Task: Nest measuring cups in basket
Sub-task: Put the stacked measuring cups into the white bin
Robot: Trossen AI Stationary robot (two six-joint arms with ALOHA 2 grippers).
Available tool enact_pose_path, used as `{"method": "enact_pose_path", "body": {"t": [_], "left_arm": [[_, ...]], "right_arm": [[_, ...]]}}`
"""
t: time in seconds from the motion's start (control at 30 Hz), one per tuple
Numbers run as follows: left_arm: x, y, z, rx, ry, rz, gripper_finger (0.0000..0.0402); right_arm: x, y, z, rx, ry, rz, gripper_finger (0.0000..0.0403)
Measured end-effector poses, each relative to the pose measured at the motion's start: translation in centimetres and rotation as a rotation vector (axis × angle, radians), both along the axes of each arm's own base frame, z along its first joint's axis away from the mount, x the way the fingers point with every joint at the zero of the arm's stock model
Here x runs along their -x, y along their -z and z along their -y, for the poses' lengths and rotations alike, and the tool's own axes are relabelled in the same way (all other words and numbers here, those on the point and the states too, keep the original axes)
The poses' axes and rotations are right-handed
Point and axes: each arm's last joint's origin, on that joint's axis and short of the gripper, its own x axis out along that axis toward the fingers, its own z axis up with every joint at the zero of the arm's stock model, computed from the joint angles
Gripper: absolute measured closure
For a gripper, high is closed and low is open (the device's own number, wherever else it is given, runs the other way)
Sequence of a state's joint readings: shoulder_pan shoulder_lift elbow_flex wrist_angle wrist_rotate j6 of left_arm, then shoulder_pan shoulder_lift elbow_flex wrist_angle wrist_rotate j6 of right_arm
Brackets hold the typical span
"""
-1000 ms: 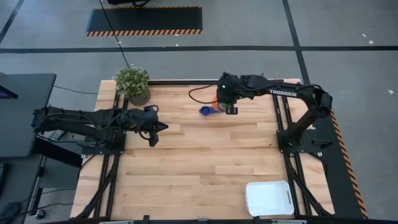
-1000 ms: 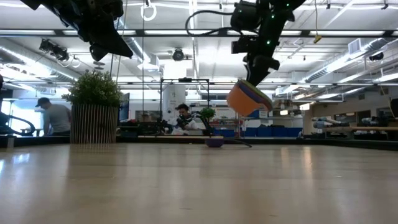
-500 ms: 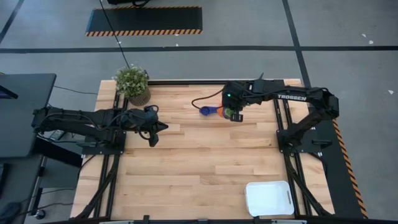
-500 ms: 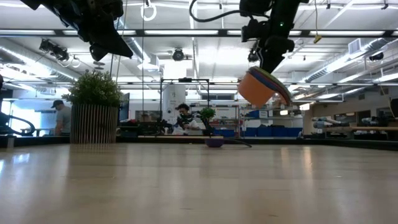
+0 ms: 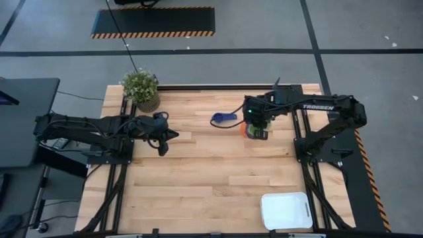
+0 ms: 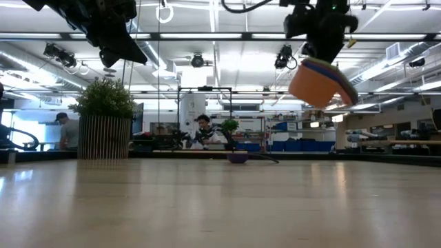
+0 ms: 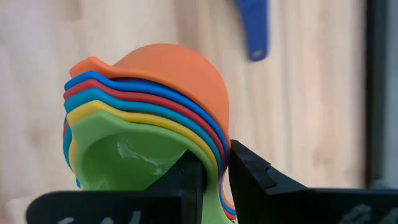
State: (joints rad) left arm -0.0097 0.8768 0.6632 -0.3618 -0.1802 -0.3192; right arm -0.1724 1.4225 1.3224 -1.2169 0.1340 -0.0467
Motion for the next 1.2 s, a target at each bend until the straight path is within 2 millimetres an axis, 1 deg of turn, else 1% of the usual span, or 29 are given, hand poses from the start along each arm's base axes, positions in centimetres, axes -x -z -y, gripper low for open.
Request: {"method": "enact_pose_path", "body": {"t": [0.27,0.47,0.7,0.8,1.0,1.2], "left_arm": [[0.0,0.0,0.0,-0.076,0.048,-0.016,0.0388],[0.0,0.0,0.0,-0.079,0.051,-0.016,0.0388],[0.0,0.0,0.0,-0.08,0.052,-0.017,0.0388],[0.0,0.0,0.0,-0.082,0.051,-0.017,0.0388],[0.0,0.0,0.0,-0.084,0.05,-0.017,0.0388],[0.0,0.0,-0.1,-0.107,0.014,-0.02,0.0388]], "right_arm": [[2.4,-1.4,-1.6,-0.084,0.051,-0.011,0.0345],[4.2,-2.6,-2.4,-0.185,0.138,0.027,0.0345],[6.4,-3.2,-3.7,-0.31,0.199,-0.058,0.0345],[6.9,-3.3,-4.4,-0.371,0.209,-0.1,0.0345],[7.2,-3.3,-5.8,-0.483,0.215,-0.15,0.0345],[7.2,-3.3,-6.8,-0.494,0.22,-0.168,0.0345]]}}
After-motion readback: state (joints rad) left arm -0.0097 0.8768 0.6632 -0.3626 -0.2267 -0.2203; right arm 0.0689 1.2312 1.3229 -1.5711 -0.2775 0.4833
